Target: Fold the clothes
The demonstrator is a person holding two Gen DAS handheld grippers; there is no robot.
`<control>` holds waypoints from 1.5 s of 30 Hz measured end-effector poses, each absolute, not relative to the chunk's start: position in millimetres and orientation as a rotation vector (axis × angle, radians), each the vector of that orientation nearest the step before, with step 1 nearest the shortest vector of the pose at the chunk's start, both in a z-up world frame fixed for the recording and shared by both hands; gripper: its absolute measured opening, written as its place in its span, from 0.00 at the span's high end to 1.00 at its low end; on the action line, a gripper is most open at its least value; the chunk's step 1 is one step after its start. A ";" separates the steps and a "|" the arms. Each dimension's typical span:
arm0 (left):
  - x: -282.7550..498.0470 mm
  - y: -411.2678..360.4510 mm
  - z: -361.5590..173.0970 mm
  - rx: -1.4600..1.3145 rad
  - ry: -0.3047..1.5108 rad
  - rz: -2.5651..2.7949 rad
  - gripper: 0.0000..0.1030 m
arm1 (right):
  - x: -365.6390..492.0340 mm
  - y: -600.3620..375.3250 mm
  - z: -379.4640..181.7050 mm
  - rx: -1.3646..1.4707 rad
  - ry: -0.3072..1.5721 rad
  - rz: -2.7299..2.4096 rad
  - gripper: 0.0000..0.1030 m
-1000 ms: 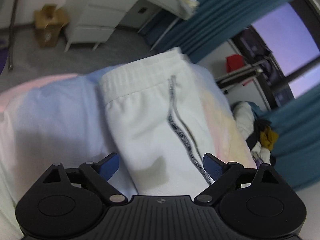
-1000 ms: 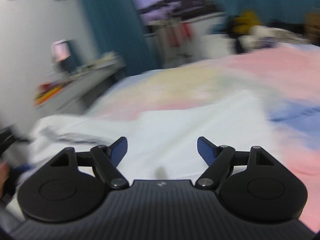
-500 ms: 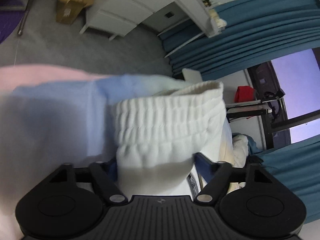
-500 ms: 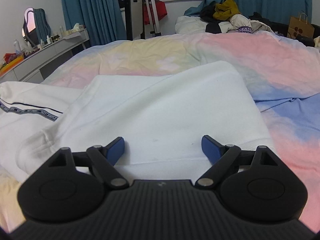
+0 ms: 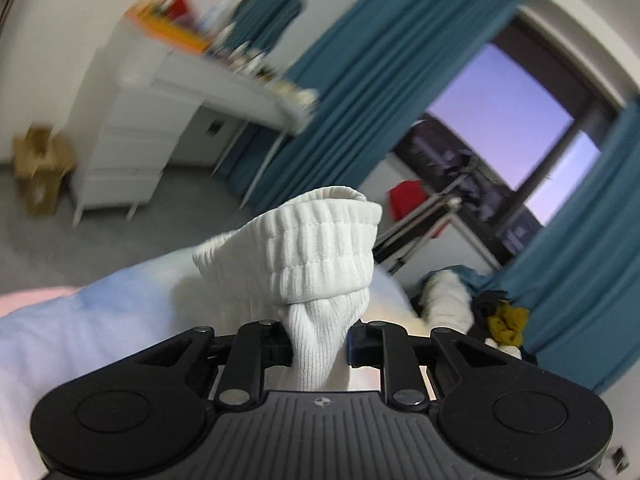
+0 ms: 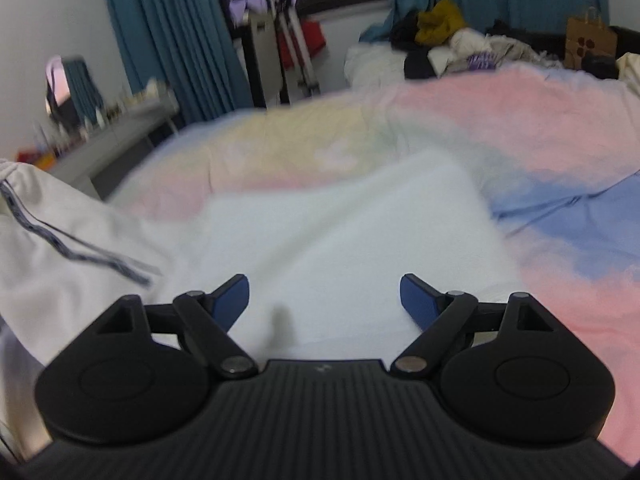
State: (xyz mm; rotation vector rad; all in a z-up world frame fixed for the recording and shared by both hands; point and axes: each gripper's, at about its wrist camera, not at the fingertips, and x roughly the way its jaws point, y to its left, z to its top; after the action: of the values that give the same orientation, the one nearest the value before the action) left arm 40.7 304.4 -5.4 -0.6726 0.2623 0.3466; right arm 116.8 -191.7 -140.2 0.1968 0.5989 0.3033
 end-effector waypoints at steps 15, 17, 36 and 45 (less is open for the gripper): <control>134.5 -62.2 33.0 -0.248 0.166 0.123 0.79 | 90.8 -346.0 -88.6 0.509 0.399 0.119 0.18; 147.7 -108.7 5.0 -0.175 0.211 0.085 0.80 | 89.0 -365.8 -90.7 0.568 0.376 0.087 0.18; 167.7 -120.8 -126.9 0.109 0.604 -0.305 0.16 | 116.1 -413.8 -142.4 0.908 0.429 0.176 0.16; 108.4 -22.5 -96.3 0.094 0.631 -0.267 0.07 | 122.2 -367.6 -138.0 0.807 0.532 0.236 0.16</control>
State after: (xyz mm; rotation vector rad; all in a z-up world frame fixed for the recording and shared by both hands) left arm 108.4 -22.5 -96.3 0.0938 0.6314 -0.2671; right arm 122.2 -367.6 -138.0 0.8072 0.5323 0.2356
